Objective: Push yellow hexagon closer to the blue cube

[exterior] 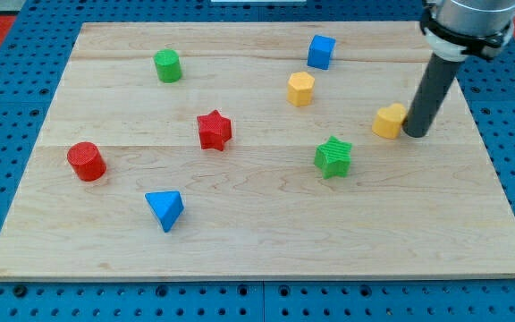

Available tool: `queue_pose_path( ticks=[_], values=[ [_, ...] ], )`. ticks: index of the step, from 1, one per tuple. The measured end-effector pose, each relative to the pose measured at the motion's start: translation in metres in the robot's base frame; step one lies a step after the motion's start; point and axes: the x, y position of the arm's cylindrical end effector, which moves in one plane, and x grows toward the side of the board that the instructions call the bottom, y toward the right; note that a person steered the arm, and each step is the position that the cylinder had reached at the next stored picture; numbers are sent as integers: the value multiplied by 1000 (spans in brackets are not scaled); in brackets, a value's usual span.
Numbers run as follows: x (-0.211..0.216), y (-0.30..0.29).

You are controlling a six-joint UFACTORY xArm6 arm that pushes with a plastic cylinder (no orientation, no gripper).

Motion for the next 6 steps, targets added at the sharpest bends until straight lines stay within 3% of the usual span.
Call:
queue_pose_path(
  ticks=[1, 2, 3, 4, 5, 6],
  values=[
    [-8, -10],
    [-10, 24],
    [-37, 39],
    [-87, 17],
    [-112, -32],
    [-106, -89]
  ],
)
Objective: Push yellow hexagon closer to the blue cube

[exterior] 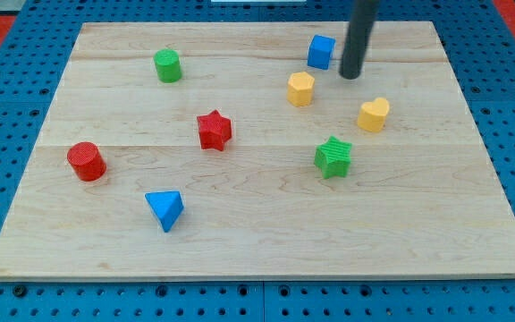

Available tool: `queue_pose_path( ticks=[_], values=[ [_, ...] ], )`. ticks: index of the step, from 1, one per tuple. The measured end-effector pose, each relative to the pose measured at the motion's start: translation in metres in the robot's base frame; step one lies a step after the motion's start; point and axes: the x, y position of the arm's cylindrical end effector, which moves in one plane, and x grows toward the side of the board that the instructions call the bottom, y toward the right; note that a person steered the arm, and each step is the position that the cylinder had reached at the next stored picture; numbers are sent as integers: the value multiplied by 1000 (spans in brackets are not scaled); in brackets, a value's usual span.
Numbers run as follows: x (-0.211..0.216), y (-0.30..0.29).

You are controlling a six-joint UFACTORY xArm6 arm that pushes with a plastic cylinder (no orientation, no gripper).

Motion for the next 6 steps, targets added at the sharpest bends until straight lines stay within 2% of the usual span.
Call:
queue_pose_path(
  ticks=[1, 3, 4, 6],
  values=[
    [-9, -61],
    [-69, -18],
    [-71, -34],
    [3, -39]
  ],
)
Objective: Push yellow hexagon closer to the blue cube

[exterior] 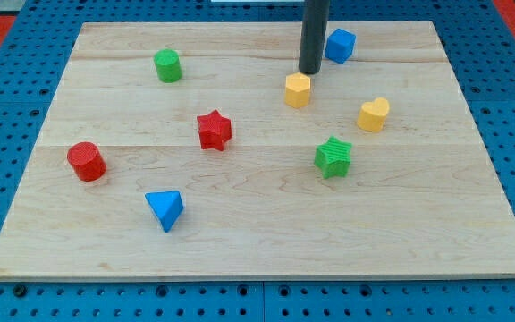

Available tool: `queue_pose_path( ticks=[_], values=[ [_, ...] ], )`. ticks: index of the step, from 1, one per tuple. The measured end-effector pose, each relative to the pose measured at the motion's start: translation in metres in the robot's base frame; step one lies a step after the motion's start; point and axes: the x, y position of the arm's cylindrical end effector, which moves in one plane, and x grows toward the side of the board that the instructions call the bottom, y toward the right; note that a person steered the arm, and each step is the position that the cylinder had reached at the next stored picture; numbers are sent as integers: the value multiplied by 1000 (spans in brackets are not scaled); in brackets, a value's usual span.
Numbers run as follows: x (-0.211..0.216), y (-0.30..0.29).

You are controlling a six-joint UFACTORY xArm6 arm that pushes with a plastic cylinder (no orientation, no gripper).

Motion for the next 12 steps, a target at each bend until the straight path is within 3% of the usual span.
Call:
queue_pose_path(
  ticks=[2, 3, 5, 7, 12],
  values=[
    [19, -82],
    [56, -75],
    [39, 20],
    [61, 24],
    [29, 97]
  ],
)
